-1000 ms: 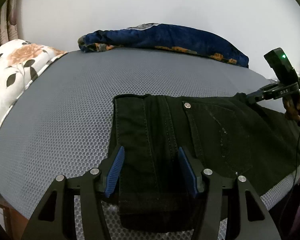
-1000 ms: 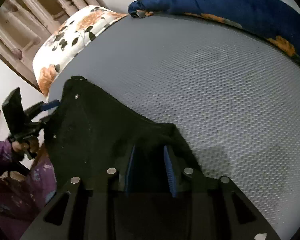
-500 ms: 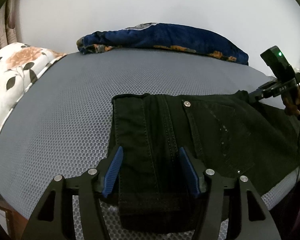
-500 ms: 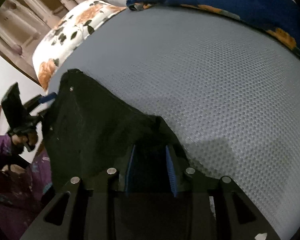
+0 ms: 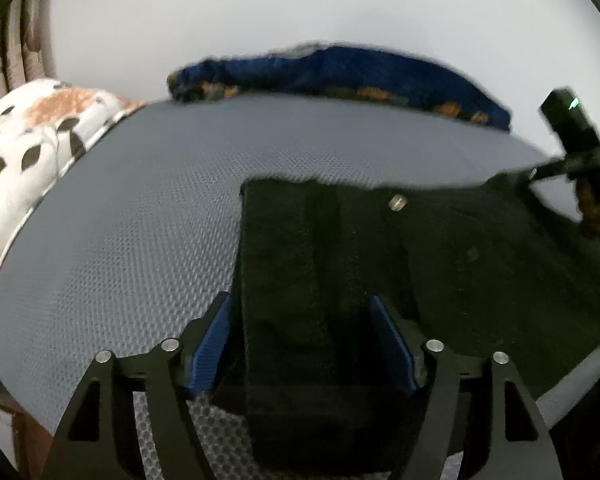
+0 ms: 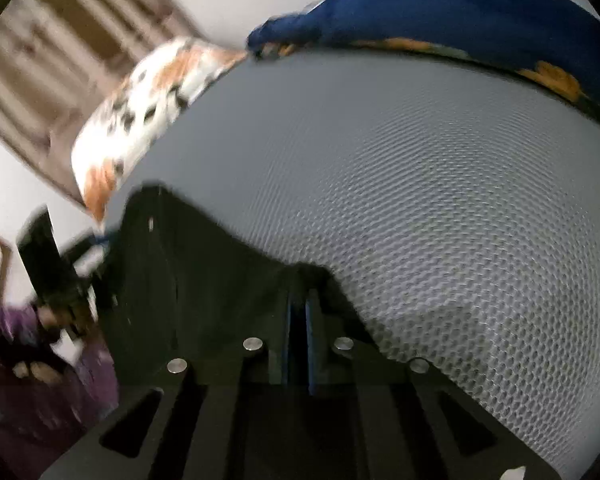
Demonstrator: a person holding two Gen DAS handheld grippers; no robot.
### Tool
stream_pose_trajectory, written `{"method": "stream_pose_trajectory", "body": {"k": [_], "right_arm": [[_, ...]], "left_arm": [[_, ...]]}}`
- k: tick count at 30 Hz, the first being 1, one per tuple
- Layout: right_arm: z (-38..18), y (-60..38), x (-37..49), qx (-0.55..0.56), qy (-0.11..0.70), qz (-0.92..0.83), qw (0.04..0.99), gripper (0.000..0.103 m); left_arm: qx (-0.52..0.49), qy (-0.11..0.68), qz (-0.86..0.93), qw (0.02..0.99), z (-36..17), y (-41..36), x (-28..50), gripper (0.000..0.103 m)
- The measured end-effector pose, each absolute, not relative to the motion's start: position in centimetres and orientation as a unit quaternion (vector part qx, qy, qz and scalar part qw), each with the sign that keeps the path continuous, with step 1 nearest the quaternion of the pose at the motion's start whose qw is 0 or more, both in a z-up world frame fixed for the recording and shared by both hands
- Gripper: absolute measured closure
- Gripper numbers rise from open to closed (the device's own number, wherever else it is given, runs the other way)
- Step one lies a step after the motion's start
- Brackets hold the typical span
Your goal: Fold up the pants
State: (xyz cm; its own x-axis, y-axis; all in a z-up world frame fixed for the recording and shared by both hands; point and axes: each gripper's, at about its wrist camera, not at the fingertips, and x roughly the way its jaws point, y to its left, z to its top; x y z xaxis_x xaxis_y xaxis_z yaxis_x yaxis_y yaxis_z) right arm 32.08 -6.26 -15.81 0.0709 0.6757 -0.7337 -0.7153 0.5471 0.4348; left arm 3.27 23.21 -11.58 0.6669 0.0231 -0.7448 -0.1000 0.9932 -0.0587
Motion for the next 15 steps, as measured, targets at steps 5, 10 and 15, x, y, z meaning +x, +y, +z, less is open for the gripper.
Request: {"method": "stream_pose_trajectory", "body": {"k": [5, 10, 15], "right_arm": [[-17.6, -5.8, 32.4, -0.019, 0.489, 0.446, 0.75, 0.101], [-17.0, -6.3, 32.3, 0.004, 0.477, 0.434, 0.764, 0.096], [-14.3, -7.7, 31.5, 0.02, 0.429, 0.408, 0.806, 0.082]], "left_arm": [[-0.095, 0.405, 0.042, 0.908, -12.3, 24.6, 3.2, 0.017], [-0.066, 0.387, 0.06, 0.918, -11.3, 23.8, 2.7, 0.017], [-0.038, 0.324, 0.085, 0.941, -8.0, 23.6, 2.0, 0.017]]}}
